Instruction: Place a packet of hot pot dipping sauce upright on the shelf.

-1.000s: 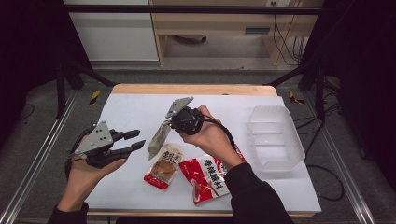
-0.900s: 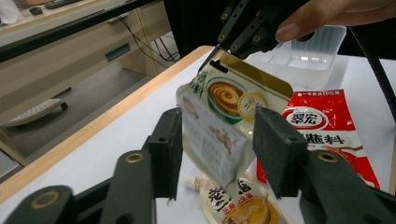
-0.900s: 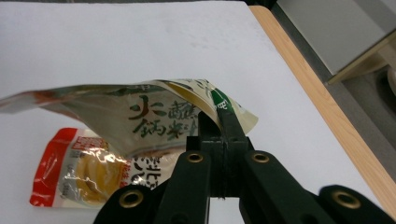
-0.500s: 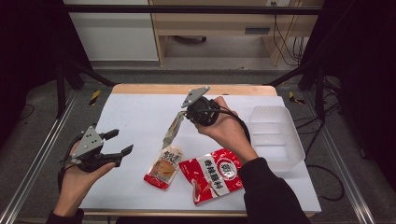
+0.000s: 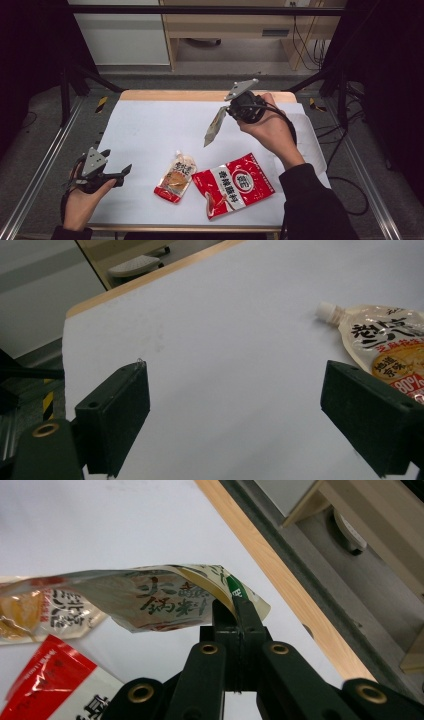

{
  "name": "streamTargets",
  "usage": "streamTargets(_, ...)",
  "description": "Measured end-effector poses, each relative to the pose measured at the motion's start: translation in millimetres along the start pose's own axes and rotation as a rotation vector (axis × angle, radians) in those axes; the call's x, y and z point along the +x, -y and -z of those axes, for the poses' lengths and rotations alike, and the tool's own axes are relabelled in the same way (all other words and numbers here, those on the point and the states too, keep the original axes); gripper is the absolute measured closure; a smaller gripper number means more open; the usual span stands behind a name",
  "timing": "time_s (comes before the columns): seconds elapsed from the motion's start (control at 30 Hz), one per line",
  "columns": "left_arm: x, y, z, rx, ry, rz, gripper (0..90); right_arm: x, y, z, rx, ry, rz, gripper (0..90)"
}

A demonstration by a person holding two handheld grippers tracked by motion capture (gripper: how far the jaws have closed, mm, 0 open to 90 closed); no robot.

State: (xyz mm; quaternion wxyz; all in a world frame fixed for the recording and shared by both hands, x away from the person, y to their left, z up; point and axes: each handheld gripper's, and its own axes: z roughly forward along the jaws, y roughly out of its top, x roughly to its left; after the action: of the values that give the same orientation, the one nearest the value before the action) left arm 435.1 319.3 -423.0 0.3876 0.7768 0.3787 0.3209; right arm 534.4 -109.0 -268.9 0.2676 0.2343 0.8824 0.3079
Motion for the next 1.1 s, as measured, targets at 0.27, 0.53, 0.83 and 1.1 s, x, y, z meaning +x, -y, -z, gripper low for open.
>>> streamTargets(0.27,-5.4,4.6,-4.4,0.044,-0.010,-0.035,11.7,-22.3,19.8,19.5,0.020,0.052,-0.057,90.0)
streamTargets(0.53,-3.7,7.5,-4.2,0.056,-0.016,-0.030,11.5,-39.6,37.2,36.7,0.038,0.101,-0.102,90.0)
streamTargets(0.83,-4.0,8.7,-5.5,0.069,-0.020,-0.038,11.1,-52.2,54.4,55.4,0.040,0.136,-0.135,90.0)
streamTargets(1.1,-3.9,9.5,-5.9,0.081,-0.019,-0.043,10.8,-60.2,67.5,67.2,0.058,0.164,-0.163,90.0)
